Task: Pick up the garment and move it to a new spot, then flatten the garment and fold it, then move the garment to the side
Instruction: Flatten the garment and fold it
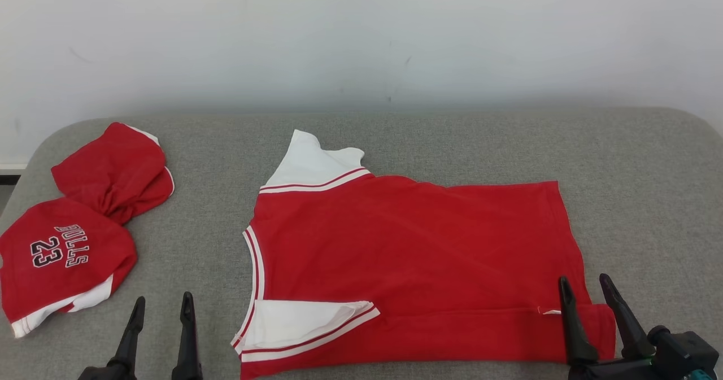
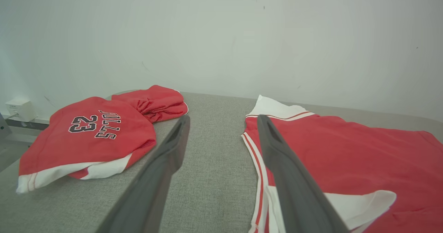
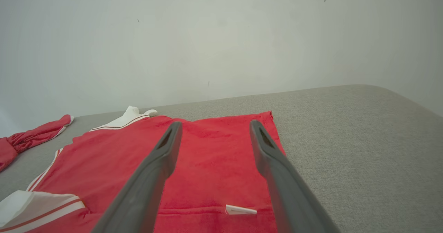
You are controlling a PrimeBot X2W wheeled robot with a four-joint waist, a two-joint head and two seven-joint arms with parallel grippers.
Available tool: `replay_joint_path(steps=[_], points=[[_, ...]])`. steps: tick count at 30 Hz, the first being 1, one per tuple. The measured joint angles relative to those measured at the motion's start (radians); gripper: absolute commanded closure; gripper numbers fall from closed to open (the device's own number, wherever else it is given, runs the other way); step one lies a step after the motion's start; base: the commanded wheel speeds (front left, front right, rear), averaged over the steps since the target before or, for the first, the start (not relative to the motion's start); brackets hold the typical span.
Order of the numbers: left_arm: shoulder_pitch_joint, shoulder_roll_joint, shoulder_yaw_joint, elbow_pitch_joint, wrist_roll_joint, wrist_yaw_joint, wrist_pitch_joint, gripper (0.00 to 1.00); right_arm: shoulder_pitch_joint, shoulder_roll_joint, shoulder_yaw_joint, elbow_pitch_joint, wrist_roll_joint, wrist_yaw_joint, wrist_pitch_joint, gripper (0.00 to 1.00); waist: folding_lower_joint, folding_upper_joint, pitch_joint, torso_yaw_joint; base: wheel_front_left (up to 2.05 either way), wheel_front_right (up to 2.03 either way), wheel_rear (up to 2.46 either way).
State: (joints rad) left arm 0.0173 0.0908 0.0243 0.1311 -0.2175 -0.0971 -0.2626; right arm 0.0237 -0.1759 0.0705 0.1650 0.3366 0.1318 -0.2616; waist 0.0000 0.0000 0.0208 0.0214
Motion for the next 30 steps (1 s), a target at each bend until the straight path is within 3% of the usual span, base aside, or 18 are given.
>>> replay_joint_path(steps=[7, 14, 19, 30], points=[[0.012, -0.019, 0.026, 0.004, 0.01, -0.01, 0.0, 0.0, -0.001, 0.003, 0.008, 0.022, -0.004, 0.0, 0.0, 0.0, 0.0, 0.0, 0.002, -0.003, 0.0, 0.0, 0.0], [-0.075, 0.005, 0.018, 0.057, 0.009, -0.026, 0.0, 0.0, -0.125, -0.017, 0.026, 0.144, 0.015, 0.0, 0.017, 0.0, 0.0001, 0.0, 0.031, -0.021, 0.0, 0.0, 0.0], [-0.23, 0.074, -0.041, 0.131, -0.028, -0.032, 0.011, 0.0, -0.253, -0.054, 0.025, 0.225, 0.01, 0.0, 0.075, 0.0, 0.0001, 0.0, 0.071, -0.029, 0.0, 0.0, 0.0], [-0.673, 0.288, -0.23, 0.256, -0.245, -0.033, 0.211, 0.0, -0.593, -0.139, 0.091, 0.386, 0.032, 0.0, 0.269, 0.0, 0.0003, 0.0001, 0.224, -0.058, 0.0, 0.0, 0.0]])
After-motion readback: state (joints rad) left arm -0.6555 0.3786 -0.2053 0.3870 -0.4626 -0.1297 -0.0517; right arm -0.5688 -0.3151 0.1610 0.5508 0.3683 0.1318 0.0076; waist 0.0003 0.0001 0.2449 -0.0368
